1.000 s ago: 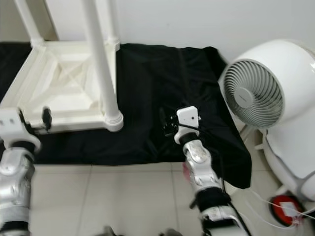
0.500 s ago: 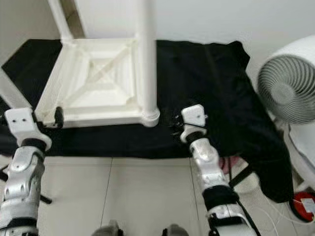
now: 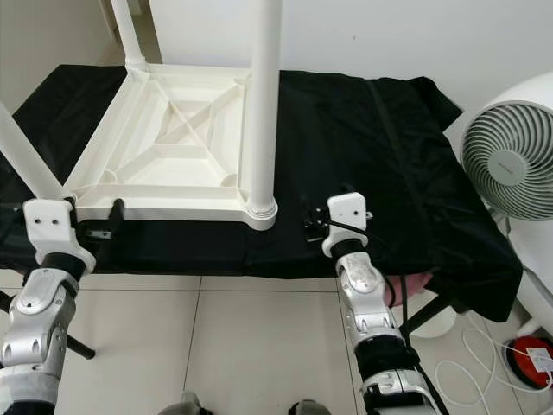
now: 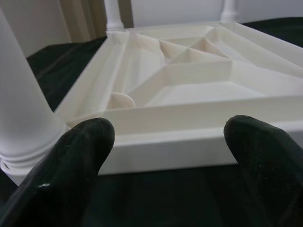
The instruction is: Building children table
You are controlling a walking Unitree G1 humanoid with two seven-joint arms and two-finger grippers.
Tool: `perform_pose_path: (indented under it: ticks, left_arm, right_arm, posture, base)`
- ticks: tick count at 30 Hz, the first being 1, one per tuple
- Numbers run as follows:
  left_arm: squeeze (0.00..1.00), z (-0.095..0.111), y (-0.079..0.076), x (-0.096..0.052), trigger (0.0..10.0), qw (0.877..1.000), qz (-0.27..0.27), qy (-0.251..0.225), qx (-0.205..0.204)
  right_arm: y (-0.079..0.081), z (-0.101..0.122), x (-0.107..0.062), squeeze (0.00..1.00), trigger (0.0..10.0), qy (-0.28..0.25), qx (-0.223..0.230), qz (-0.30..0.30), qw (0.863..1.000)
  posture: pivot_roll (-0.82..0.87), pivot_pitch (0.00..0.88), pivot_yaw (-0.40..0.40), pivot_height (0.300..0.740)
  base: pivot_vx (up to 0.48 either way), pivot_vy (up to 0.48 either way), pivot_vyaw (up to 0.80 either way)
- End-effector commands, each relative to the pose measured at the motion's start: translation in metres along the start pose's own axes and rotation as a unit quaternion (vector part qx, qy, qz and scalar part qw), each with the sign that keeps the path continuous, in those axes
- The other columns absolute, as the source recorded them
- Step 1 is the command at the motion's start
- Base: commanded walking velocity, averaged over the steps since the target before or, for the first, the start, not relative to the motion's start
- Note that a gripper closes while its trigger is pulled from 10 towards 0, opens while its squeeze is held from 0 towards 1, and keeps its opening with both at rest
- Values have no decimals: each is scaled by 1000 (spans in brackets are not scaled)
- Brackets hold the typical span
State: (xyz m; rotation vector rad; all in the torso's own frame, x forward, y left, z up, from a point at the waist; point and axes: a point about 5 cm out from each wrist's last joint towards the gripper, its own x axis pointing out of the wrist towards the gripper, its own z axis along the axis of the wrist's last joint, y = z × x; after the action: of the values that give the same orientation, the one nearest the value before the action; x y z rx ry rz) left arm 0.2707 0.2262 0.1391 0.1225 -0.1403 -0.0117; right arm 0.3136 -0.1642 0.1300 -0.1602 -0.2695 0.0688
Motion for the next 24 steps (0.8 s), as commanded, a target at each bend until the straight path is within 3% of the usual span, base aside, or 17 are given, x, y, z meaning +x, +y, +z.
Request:
perform_pose_path:
  ticks: [1,4,5,6,20,21,24]
  left_arm:
    - [0,-2,-5,-8,10000,1000,-14,-2,-1]
    - [0,-6,-8,-19,10000,1000,-24,0,-1]
    - [0,-7,-9,-22,10000,1000,-24,2,-1]
    - [0,-7,-9,-24,10000,1000,-26,4,-2]
    - [0,-8,-3,-37,10000,1000,-15,9,-24]
    - [0,-8,-4,-39,10000,999,-14,9,-27]
    - [0,-6,-6,-37,10000,999,-14,7,-28]
  right_arm:
    - [-1,1,-6,0,10000,-6,-5,-14,1000]
    - [5,1,-17,0,10000,-10,5,-2,1000]
    - [7,1,-20,733,10000,-9,7,6,1000]
    - [10,0,-22,1000,10000,-7,13,12,1000]
    - [15,5,-31,1000,10000,-7,1,60,998]
    - [17,7,-33,0,10000,-7,2,72,997]
    - [20,10,-33,0,10000,-11,5,87,996]
  posture:
    - [-26,115,-9,740]
    - [-26,115,-9,740]
    - [-24,116,-13,740]
    - [-22,114,-15,740]
    - [-19,115,-18,740]
    - [-19,115,-18,740]
    - [-18,114,-18,740]
  base:
    - [0,0,0]
    - [0,0,0]
    - [0,0,0]
    - [0,0,0]
    - [0,0,0]
    - [0,0,0]
    - [0,0,0]
